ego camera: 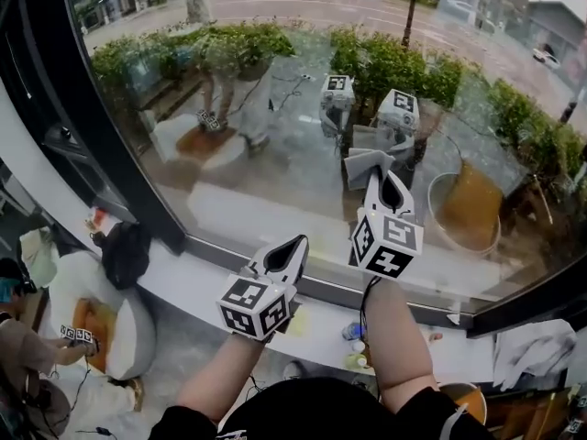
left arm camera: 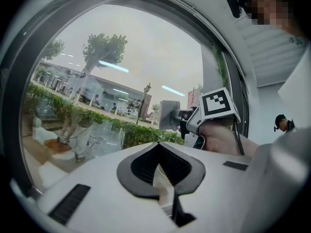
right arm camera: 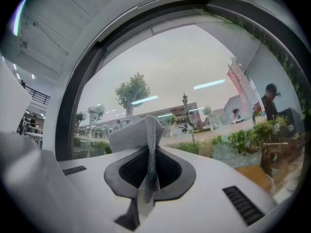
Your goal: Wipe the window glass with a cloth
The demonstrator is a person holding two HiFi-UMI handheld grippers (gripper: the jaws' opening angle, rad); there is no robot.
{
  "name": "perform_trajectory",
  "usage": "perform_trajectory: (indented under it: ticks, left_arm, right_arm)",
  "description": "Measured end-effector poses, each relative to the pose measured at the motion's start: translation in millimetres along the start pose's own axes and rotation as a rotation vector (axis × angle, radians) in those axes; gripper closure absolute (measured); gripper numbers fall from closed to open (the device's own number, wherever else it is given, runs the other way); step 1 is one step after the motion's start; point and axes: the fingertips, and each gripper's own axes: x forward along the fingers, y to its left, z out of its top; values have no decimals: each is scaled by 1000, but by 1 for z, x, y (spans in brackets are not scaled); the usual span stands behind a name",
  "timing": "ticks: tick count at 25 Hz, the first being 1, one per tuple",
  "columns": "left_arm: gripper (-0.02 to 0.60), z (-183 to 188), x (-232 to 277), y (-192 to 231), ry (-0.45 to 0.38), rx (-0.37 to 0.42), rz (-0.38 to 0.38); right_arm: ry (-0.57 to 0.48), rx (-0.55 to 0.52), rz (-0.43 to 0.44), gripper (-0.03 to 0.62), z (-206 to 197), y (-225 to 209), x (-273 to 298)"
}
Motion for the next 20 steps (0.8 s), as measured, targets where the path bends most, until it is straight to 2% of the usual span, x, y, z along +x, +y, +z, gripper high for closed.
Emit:
perform_trajectory:
  ticks: [5, 8, 13, 20]
  left_arm:
    - [574, 2, -30, 40, 4, -5, 63]
    - [574, 1, -42, 55, 5, -5, 89]
    - [574, 2, -48, 70, 3, -10, 100]
    - [574, 5, -40, 59, -6, -13, 63]
  right_arm:
    - [41, 9, 65, 554, -22, 57, 23]
    - [47, 11, 83, 554, -28, 75, 29]
    - [50, 6, 85, 554, -32, 86, 33]
    - [73, 7, 104, 554, -33, 86, 33]
